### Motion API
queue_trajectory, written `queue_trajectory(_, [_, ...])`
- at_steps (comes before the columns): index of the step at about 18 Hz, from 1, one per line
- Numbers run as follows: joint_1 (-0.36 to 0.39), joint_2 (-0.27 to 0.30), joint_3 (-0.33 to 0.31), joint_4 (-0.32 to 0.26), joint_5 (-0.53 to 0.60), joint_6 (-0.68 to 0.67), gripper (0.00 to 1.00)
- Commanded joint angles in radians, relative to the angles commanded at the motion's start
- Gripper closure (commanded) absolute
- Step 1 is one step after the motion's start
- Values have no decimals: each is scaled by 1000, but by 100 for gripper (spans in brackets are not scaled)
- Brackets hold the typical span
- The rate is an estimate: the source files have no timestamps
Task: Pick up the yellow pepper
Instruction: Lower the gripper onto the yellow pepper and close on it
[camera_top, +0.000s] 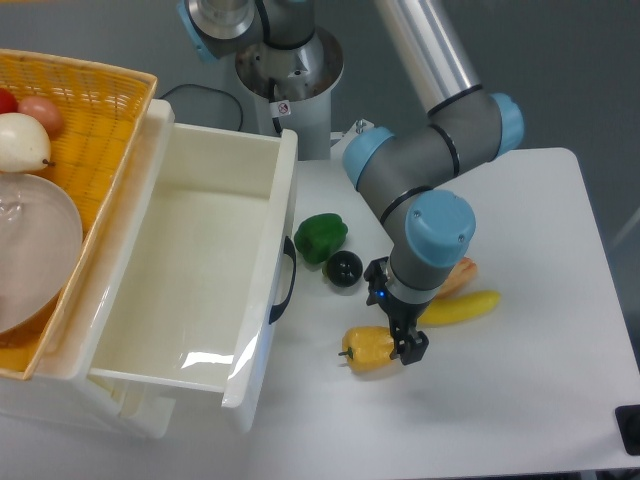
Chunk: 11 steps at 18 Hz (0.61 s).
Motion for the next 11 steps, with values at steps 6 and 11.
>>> queue_trajectory(6, [-3, -23, 0, 18, 0, 0, 0])
queue_trajectory(11, [-12, -43, 0, 18, 0, -3, 0])
